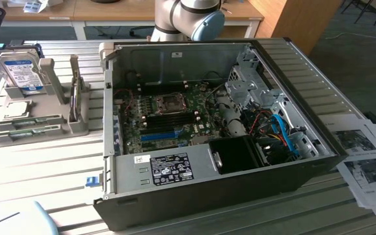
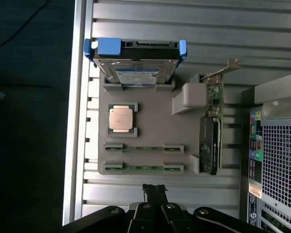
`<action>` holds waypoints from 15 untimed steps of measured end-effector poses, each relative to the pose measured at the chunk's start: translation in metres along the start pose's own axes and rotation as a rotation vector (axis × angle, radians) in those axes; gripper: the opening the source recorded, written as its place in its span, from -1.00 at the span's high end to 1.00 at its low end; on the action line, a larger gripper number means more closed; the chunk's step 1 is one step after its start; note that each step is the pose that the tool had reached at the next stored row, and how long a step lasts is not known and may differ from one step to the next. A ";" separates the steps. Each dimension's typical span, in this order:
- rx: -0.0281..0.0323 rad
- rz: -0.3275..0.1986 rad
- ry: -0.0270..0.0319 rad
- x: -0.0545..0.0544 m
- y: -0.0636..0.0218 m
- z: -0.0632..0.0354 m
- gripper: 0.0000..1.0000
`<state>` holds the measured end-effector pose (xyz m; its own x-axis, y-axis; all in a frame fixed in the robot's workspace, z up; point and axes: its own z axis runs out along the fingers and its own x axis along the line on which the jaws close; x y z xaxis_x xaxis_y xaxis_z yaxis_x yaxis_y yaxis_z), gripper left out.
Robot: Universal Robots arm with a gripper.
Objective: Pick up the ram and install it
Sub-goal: 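Pick up the ram and move it above insertion slot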
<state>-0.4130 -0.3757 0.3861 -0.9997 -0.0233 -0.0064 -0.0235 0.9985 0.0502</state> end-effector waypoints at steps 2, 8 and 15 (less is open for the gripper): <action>-0.0001 -0.016 0.0008 0.000 0.0000 0.0000 0.81; -0.0004 -0.065 0.0033 0.000 0.0000 0.0000 0.81; -0.0008 -0.120 0.0060 0.000 0.0000 0.0000 0.81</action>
<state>-0.4130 -0.3757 0.3861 -0.9897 -0.1434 -0.0064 -0.1435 0.9884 0.0502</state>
